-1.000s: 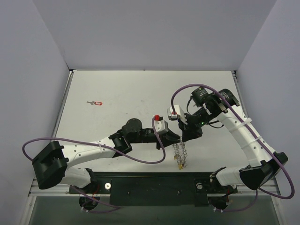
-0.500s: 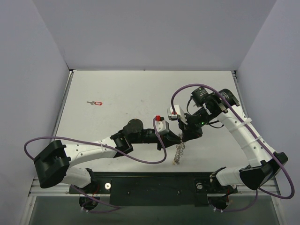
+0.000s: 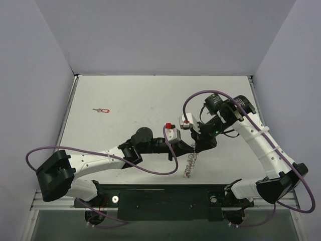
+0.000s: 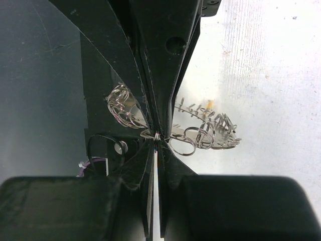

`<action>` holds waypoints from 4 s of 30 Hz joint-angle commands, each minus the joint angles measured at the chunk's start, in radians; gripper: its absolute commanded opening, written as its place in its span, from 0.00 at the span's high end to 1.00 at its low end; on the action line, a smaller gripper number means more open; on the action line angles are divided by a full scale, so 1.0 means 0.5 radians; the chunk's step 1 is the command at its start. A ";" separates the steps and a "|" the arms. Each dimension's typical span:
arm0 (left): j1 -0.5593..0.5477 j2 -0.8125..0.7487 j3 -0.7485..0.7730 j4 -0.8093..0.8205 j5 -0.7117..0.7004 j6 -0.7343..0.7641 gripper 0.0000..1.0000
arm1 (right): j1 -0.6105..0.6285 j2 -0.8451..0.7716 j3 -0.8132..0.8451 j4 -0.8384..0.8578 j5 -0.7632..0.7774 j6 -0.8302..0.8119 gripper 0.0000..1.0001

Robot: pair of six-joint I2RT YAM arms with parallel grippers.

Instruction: Put the keys on the keyring

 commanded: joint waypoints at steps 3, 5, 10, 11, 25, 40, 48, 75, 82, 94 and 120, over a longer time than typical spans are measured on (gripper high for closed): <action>-0.006 0.006 0.093 0.073 0.104 -0.002 1.00 | -0.013 -0.032 0.007 -0.097 -0.126 -0.004 1.00; -0.006 -0.013 0.050 0.119 0.064 -0.033 1.00 | -0.092 -0.047 0.010 -0.076 -0.193 0.026 0.91; 0.024 -0.187 -0.204 0.550 -0.147 -0.250 1.00 | -0.402 -0.127 0.007 -0.051 -0.598 0.079 0.56; 0.040 -0.209 -0.238 0.625 -0.181 -0.306 1.00 | -0.464 -0.161 -0.017 -0.030 -0.635 0.139 0.56; 0.064 -0.166 -0.426 1.616 -0.700 -1.054 1.00 | -0.575 -0.324 -0.328 0.737 -1.058 0.916 0.58; 0.064 -0.010 -0.377 1.899 -0.869 -1.242 1.00 | -0.599 -0.271 -0.201 0.954 -1.053 1.345 0.63; 0.064 -0.010 -0.370 1.908 -0.866 -1.245 1.00 | -0.596 -0.284 -0.321 1.164 -0.902 1.576 0.66; 0.080 -0.031 -0.383 1.908 -0.872 -1.224 1.00 | -0.568 -0.339 -0.536 1.375 -0.896 1.723 0.76; 0.083 -0.050 -0.395 1.905 -0.875 -1.214 1.00 | -0.568 -0.367 -0.591 1.440 -0.927 1.775 0.77; 0.086 -0.068 -0.398 1.892 -0.878 -1.199 1.00 | -0.559 -0.373 -0.634 1.507 -0.954 1.843 0.87; 0.107 -0.114 -0.423 1.877 -0.884 -1.187 1.00 | -0.532 -0.413 -0.726 1.707 -1.086 2.024 0.99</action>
